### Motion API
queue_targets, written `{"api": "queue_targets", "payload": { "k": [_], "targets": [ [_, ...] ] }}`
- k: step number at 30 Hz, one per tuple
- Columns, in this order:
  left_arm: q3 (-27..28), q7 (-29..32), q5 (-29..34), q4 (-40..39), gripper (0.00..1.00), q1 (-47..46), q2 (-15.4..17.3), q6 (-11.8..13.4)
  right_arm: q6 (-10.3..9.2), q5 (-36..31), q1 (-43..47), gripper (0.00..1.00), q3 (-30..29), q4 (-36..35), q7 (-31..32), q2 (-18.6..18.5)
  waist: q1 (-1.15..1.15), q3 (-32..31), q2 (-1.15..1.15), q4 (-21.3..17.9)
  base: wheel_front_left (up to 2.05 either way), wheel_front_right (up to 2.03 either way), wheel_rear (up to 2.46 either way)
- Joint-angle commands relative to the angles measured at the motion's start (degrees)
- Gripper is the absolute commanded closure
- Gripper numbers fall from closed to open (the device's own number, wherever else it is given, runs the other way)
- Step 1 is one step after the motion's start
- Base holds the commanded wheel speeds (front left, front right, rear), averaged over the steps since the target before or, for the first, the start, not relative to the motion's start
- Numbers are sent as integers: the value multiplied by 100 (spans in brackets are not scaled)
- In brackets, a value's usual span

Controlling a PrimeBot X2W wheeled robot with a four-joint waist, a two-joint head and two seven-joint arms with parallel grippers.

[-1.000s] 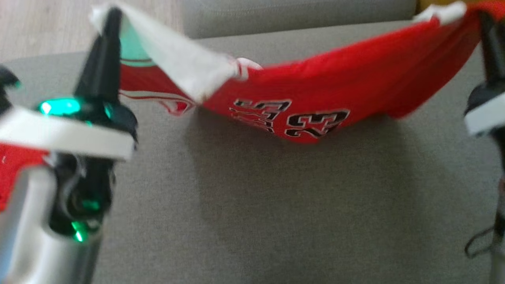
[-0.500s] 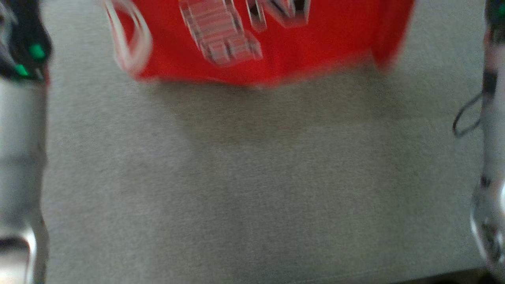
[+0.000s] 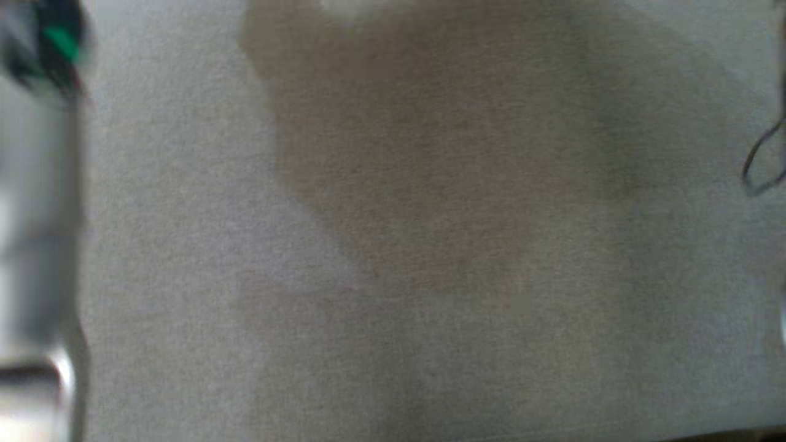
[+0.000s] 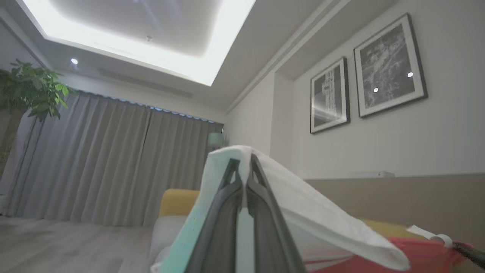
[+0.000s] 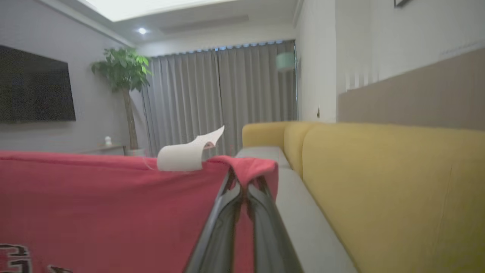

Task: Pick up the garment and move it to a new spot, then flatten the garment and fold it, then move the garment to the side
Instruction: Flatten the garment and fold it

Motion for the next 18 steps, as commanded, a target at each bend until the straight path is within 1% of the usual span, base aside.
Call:
{"api": "queue_targets", "payload": {
  "k": [1, 4, 5, 8, 11, 13, 15, 18],
  "targets": [
    [98, -17, 172, -187, 100, 385, 191, -26, 44, 99, 181, 100, 110, -55, -37, 23, 0, 66, 0, 65, 0, 0, 0],
    [286, -18, 266, -358, 100, 1566, -182, -2, 44, 283, 611, 100, 495, 169, 31, -79, 0, 63, 0, 195, 0, 0, 0],
    [381, -19, 235, -399, 100, 1972, -363, 9, 44, 388, 758, 100, 598, 210, 90, -114, 0, 50, 0, 235, 0, 0, 0],
    [462, -19, 300, -448, 100, 3061, -707, 2, 44, 654, 1238, 100, 909, 248, 407, -259, 0, -89, 0, 348, 0, 0, 0],
    [334, -3, 225, -387, 100, 3986, -890, -17, 44, 836, 1814, 100, 1136, 214, 978, -428, 0, -333, 0, 460, 0, 0, 0],
    [202, 192, 133, -426, 100, 4503, -928, -3, 44, 885, 2228, 100, 1220, 137, 1483, -550, 0, -481, 0, 519, 0, 0, 0],
    [117, 523, -99, -575, 100, 4976, -972, 17, 44, 899, 2632, 100, 1204, -11, 1959, -659, 0, -608, 0, 550, 0, 0, 0],
    [67, 1090, -447, -946, 100, 5627, -982, 142, 44, 824, 3206, 100, 965, -349, 2540, -793, 0, -758, 0, 569, 0, 0, 0]
  ]
}}
